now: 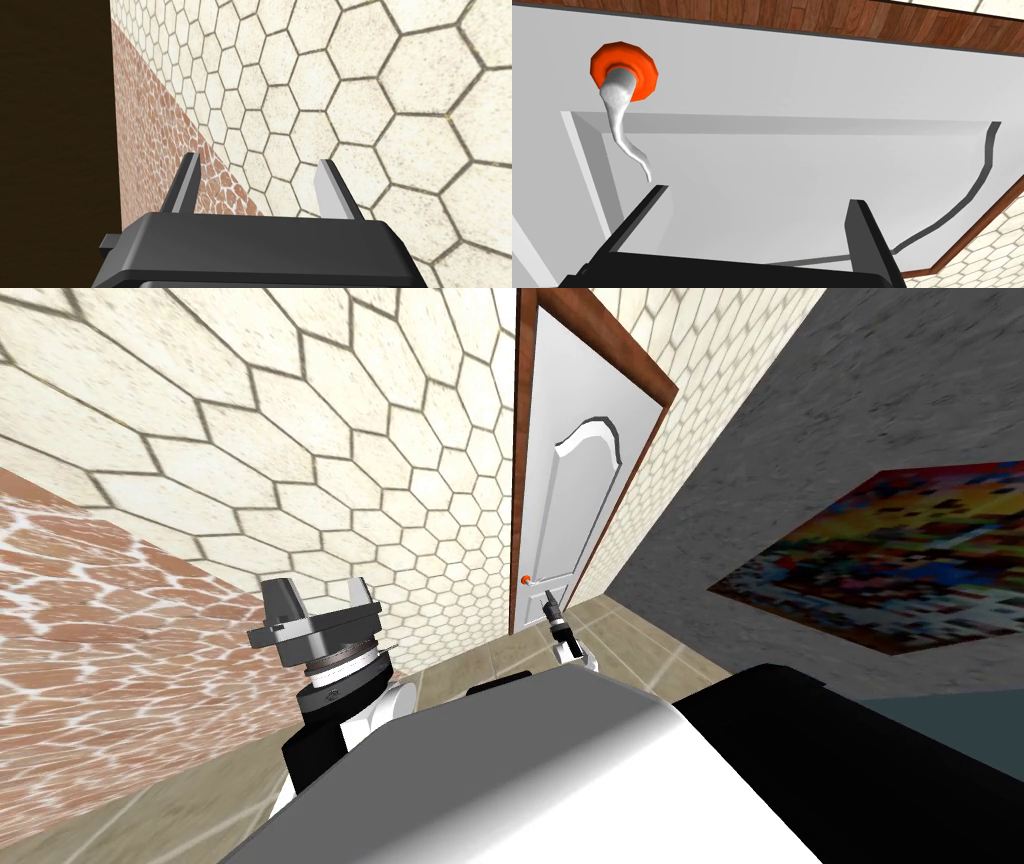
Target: Pull the door open
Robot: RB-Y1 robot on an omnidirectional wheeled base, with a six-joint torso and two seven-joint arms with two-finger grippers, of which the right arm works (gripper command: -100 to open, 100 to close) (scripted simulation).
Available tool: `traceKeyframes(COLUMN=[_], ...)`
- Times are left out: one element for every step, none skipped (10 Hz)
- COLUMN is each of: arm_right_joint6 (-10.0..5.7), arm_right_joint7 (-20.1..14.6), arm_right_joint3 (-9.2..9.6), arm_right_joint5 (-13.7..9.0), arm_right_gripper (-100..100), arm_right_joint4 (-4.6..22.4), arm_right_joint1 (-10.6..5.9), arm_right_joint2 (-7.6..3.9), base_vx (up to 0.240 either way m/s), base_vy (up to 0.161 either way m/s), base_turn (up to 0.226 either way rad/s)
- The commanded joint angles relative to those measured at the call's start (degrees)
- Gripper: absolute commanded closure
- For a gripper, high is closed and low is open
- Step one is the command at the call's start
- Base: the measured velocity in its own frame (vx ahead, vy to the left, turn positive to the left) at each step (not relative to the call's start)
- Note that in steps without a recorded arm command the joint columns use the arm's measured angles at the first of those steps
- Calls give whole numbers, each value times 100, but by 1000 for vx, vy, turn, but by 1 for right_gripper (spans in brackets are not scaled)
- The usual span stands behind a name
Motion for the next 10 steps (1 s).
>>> traceKeyframes(arm_right_joint6=[-9, -55, -55, -100, -100, -144, -144, -185, -185, -225], arm_right_joint7=[-34, -101, -101, -166, -166, -230, -230, -289, -289, -348], arm_right_joint3=[2, 9, 9, 15, 15, 21, 21, 27, 27, 33], arm_right_joint5=[-3, -9, -9, -14, -14, -19, -19, -24, -24, -29], arm_right_gripper=[-100, -100, -100, -100, -100, -100, -100, -100, -100, -100], arm_right_joint4=[211, 420, 499, 691, 777, 945, 1054, 1253, 1306, 1556], arm_right_joint1=[-61, -149, -149, -233, -233, -318, -318, -395, -395, -472], arm_right_joint2=[-37, -115, -115, -190, -190, -265, -265, -333, -333, -400], base_vx=[31, 24, 29, 33, 28, 36, 28, 26, 23, 30], base_vy=[-50, -47, -45, -67, -59, -58, -46, -46, -48, -47], base_turn=[75, 110, 83, 148, 63, 104, 74, 102, 67, 112])
